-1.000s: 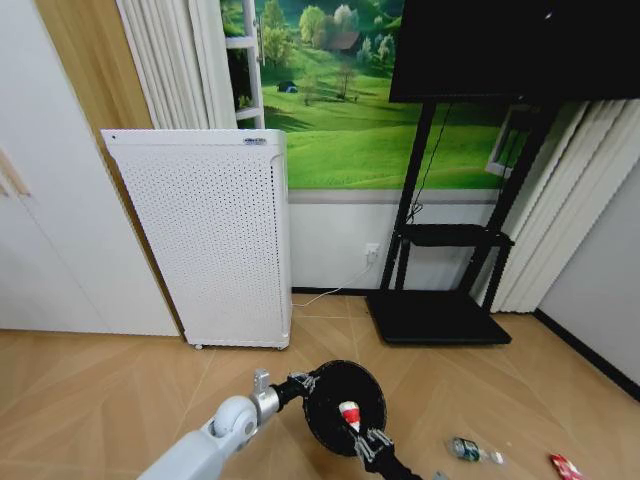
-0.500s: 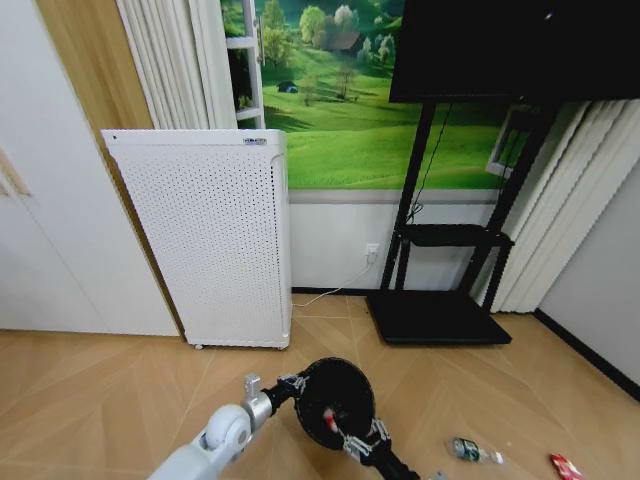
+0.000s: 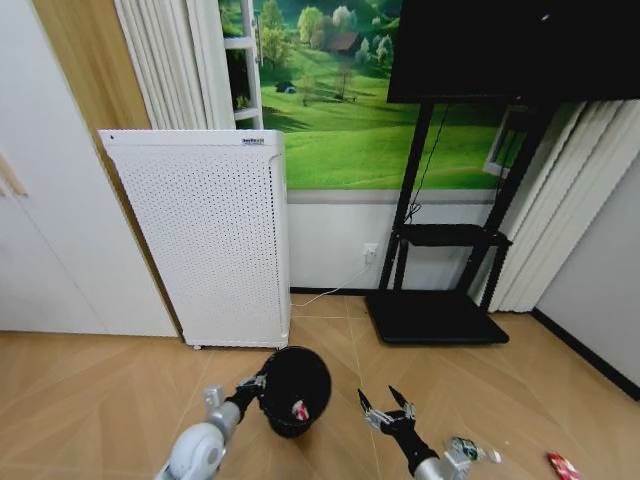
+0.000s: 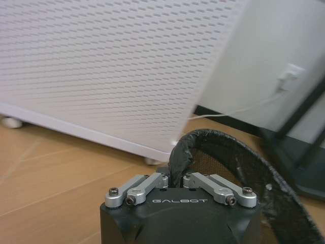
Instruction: Pick up the trash bin and place the garbage on the floor into it.
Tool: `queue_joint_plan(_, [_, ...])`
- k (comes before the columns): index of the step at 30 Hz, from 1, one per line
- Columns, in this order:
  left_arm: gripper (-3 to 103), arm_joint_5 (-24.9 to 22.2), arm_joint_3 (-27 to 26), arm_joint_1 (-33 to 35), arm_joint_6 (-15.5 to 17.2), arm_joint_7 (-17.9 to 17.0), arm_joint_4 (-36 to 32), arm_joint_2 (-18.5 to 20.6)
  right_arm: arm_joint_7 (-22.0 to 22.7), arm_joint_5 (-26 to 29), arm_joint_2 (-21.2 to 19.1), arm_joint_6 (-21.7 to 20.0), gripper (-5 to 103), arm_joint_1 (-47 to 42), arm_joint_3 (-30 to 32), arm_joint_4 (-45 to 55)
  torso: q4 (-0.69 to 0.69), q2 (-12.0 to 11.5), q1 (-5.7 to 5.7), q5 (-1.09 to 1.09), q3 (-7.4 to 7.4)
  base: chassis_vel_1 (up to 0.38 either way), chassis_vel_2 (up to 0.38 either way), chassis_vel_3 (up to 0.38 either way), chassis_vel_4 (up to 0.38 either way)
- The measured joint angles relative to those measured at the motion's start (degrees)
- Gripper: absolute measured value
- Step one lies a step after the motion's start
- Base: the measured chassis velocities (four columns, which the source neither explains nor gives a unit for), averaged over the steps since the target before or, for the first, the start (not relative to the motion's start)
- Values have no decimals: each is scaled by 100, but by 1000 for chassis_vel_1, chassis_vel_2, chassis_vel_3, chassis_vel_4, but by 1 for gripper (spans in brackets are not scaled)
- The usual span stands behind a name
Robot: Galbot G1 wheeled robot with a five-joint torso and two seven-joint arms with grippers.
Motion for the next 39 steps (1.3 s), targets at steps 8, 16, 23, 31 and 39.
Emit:
queue_joint_plan(8, [7, -168, -1033, 539, 66, -110, -264, -253, -6, -119, 4, 102, 100, 107, -19, -415, -1, 0, -1, 0, 0, -130, -125, 128, 148])
queue_joint_plan(16, [7, -177, -1387, 844, 68, -49, -373, -524, 162, -527, 3, 236, 100, 97, 78, -495, -1, 0, -1, -3, 0, -249, -223, 220, 232])
queue_joint_plan(23, [7, -189, -1507, 985, 62, -38, -437, -629, 487, -1408, 42, 363, 100, 133, 253, -733, -3, 0, 0, -1, 0, -303, -304, 297, 308])
queue_joint_plan(31, [7, -252, -1874, 1176, 41, 57, -488, -651, 117, -3738, -260, 777, 100, 645, 653, -1810, -2, 0, 0, 2, 0, -113, -135, 118, 116])
queue_joint_plan(39, [7, -269, -2260, 1524, -43, 252, -516, -748, -659, -4144, -1144, 891, 100, 1105, 488, -3015, -1, 0, 0, -2, 0, 72, 75, -72, -67])
